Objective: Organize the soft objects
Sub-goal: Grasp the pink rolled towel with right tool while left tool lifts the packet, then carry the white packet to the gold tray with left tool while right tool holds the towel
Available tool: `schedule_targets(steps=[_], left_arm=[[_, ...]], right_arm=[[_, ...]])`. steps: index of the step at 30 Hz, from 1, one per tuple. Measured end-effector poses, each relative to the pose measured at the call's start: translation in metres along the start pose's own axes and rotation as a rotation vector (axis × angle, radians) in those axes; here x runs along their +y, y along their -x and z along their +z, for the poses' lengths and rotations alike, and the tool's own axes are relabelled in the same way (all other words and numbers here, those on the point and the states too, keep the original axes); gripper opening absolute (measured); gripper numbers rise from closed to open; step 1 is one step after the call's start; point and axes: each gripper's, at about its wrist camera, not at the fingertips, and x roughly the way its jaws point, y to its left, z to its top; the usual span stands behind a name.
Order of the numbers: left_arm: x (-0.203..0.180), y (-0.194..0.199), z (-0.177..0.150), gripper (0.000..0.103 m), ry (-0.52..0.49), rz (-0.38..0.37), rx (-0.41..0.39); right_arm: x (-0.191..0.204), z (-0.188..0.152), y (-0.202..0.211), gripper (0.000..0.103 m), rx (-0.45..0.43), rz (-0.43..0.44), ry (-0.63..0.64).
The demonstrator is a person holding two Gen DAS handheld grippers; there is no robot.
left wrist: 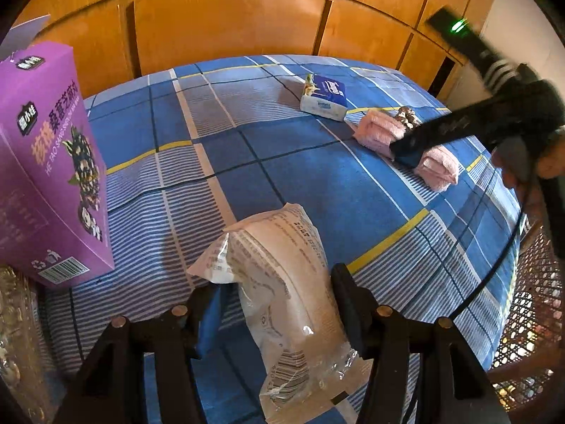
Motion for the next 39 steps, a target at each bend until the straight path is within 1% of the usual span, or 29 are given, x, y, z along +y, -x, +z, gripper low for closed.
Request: schedule_targets(steps=[1, 2, 3, 5, 9, 14, 18, 22, 27, 31, 34, 37, 39], left_arm=[[0.000, 0.000, -0.001, 0.059, -0.001, 0.002, -0.004], [0.000, 0.000, -0.001, 0.059, 0.000, 0.004, -0.009], [-0.001, 0.001, -0.003, 0.059, -0.003, 0.007, -0.014], [-0.002, 0.002, -0.007, 0.059, -0.016, 0.019, -0.031], [-0.004, 0.006, -0.013, 0.059, -0.022, 0.042, -0.056], [-0.002, 0.012, -0.022, 0.058, -0.012, 0.056, -0.074], [0.001, 0.012, -0.018, 0.057, 0.008, 0.051, -0.039], [-0.005, 0.014, -0.008, 0.052, -0.007, 0.067, -0.009], [-0.016, 0.031, 0.027, 0.052, -0.039, 0.054, -0.058], [-0.018, 0.048, 0.067, 0.051, -0.032, 0.039, -0.102], [-0.007, 0.066, 0.106, 0.052, 0.009, 0.037, -0.136], [0.015, 0.089, 0.138, 0.052, 0.054, 0.071, -0.185], [0.037, 0.110, 0.156, 0.052, 0.079, 0.126, -0.233]], right_arm=[[-0.001, -0.002, -0.006, 0.058, 0.011, -0.012, -0.027], [-0.002, -0.004, -0.005, 0.057, -0.014, -0.016, -0.054], [-0.003, -0.007, -0.002, 0.052, -0.035, -0.017, -0.079], [0.001, -0.013, 0.001, 0.048, -0.047, -0.016, -0.109], [0.012, -0.030, 0.003, 0.048, -0.069, -0.004, -0.154], [0.019, -0.037, 0.002, 0.049, -0.095, -0.034, -0.125], [0.028, -0.040, 0.002, 0.048, -0.115, -0.052, -0.097], [0.039, -0.038, 0.001, 0.047, -0.137, -0.094, -0.045], [0.052, -0.040, 0.003, 0.046, -0.147, -0.112, -0.023], [0.050, -0.040, 0.002, 0.046, -0.151, -0.113, -0.014], [0.046, -0.039, 0.002, 0.046, -0.155, -0.112, -0.007], [0.044, -0.040, 0.003, 0.046, -0.159, -0.112, -0.001], [0.042, -0.040, 0.002, 0.046, -0.160, -0.110, 0.002]])
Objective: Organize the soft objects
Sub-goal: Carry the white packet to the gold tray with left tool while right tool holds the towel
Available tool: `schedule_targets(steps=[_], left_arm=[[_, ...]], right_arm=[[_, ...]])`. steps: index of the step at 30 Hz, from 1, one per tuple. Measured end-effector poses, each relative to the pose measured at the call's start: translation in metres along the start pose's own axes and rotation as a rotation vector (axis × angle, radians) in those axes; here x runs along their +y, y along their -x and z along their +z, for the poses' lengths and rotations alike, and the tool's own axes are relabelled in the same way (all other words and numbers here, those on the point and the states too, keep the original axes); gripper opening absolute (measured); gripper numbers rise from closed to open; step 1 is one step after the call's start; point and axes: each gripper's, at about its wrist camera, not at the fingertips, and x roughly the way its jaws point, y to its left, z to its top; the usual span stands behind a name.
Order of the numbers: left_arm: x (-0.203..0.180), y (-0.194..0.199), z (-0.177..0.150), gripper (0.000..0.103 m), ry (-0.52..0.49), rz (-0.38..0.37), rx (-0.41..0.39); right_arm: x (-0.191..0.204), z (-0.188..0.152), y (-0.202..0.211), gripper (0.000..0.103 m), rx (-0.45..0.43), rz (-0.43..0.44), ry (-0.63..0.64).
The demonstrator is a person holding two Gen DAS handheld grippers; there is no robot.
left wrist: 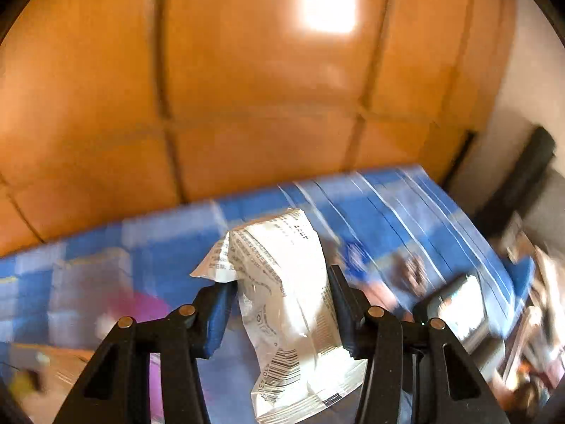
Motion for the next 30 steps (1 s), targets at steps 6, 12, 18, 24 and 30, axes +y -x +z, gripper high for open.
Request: schedule_targets(steps=[6, 12, 18, 24, 30], left_arm=[[0.100, 0.045, 0.022, 0.052, 0.129, 0.182, -0.070], [0.182, 0.092, -0.027, 0.052, 0.242, 0.311, -0.077], [0.219, 0.149, -0.114, 0.052, 0.303, 0.417, -0.105], [0.235, 0.192, -0.206, 0.052, 0.374, 0.548, -0.099], [0.253, 0.226, -0.279, 0.052, 0.467, 0.684, -0.092]], right_arm=[[0.000, 0.001, -0.001, 0.046, -0.001, -0.008, 0.013], [0.004, 0.000, 0.001, 0.046, -0.008, -0.026, 0.032], [0.014, -0.003, 0.004, 0.045, -0.033, -0.069, 0.087], [0.021, -0.005, 0.006, 0.044, -0.054, -0.108, 0.143], [0.031, -0.008, 0.006, 0.041, -0.070, -0.150, 0.189]])
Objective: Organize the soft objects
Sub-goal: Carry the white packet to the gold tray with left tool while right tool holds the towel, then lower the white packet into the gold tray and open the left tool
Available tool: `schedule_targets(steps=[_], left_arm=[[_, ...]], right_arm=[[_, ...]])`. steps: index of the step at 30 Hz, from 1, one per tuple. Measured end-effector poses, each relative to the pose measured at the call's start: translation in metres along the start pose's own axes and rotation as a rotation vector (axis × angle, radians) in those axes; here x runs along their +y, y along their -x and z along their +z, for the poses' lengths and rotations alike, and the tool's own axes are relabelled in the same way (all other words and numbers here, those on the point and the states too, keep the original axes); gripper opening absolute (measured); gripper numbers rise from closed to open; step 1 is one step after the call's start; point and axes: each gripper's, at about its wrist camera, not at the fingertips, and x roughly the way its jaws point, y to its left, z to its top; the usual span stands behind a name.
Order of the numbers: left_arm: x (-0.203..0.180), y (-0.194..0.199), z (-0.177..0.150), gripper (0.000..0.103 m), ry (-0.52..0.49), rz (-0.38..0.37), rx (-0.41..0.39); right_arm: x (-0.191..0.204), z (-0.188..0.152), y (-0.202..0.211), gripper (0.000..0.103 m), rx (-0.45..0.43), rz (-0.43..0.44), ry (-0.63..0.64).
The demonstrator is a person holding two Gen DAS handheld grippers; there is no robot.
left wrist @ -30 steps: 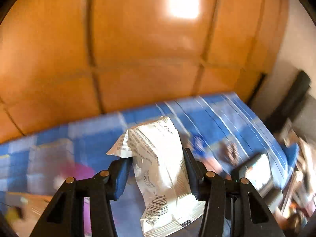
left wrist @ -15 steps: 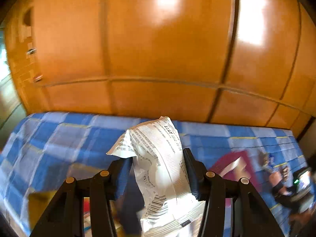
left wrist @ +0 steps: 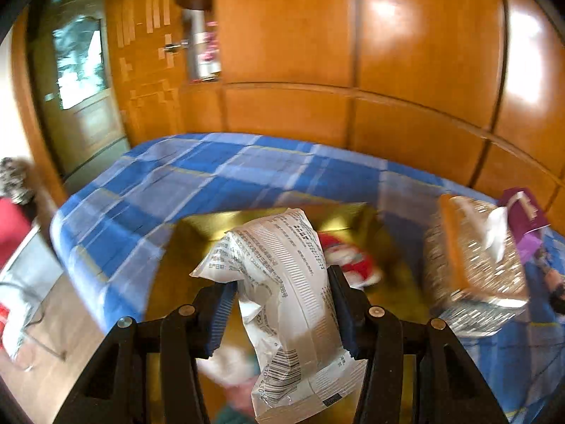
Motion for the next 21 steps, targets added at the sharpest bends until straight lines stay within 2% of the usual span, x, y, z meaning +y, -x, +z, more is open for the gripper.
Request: schedule_targets(steps=[2, 7, 15, 21], left_arm=[[0.015, 0.002, -0.009, 0.052, 0.006, 0.044, -0.008], [0.036, 0.000, -0.022, 0.052, 0.014, 0.088, -0.013], [0.049, -0.008, -0.034, 0.053, 0.049, 0.085, 0.023], [0.048, -0.012, -0.039, 0.062, 0.055, 0.080, 0.043]], right_arm=[[0.003, 0.000, 0.000, 0.041, -0.005, -0.015, 0.016], [0.009, -0.001, 0.001, 0.039, -0.014, -0.047, 0.044], [0.014, -0.003, 0.005, 0.039, -0.017, -0.060, 0.048], [0.013, -0.003, 0.004, 0.039, -0.016, -0.059, 0.046]])
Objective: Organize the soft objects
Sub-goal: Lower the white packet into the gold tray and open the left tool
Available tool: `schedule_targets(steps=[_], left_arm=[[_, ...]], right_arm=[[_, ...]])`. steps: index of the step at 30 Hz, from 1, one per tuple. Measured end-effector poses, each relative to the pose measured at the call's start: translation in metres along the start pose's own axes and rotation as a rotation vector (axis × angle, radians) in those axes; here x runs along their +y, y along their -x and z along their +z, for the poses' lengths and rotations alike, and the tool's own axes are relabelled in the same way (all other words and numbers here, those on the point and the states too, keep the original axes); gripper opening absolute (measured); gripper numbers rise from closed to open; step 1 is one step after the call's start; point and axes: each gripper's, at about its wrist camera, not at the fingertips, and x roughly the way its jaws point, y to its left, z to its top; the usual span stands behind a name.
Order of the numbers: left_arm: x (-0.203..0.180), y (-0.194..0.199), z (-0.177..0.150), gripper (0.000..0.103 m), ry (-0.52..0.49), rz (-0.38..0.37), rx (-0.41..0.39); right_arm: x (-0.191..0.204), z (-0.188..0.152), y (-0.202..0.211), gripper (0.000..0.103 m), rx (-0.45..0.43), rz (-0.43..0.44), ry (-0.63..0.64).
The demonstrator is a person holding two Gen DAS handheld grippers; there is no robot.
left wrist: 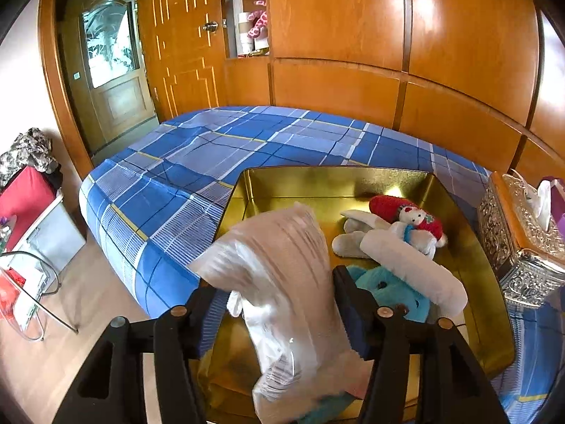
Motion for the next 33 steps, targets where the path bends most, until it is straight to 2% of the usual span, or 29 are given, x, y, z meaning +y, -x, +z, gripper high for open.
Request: schedule_targets(steps=[7, 17, 21, 25, 33], left_arm=[[-0.009, 0.024, 0.009, 0.066, -0.035, -0.009, -0.087], [-0.041, 0.057, 0.016, 0.066, -0.138, -0.100, -0.163], [-0.057, 0.066, 0.014, 0.066, -0.182, -0.137, -0.178], [-0.070, 0.074, 0.011, 0.066, -0.223, -0.160, -0.195], [-0.083, 0.080, 0.007, 0.066, -0.260, -0.186, -0.203]], right_arm=[[0.000, 0.000, 0.000, 0.039, 0.001, 0.000, 0.000], [-0.002, 0.001, -0.001, 0.037, 0.012, 0.009, -0.026], [-0.008, 0.003, -0.002, 0.037, 0.033, 0.030, -0.064], [-0.017, 0.007, 0.000, 0.037, 0.054, 0.091, -0.132], [-0.020, 0.041, 0.037, 0.037, -0.044, 0.167, -0.173]])
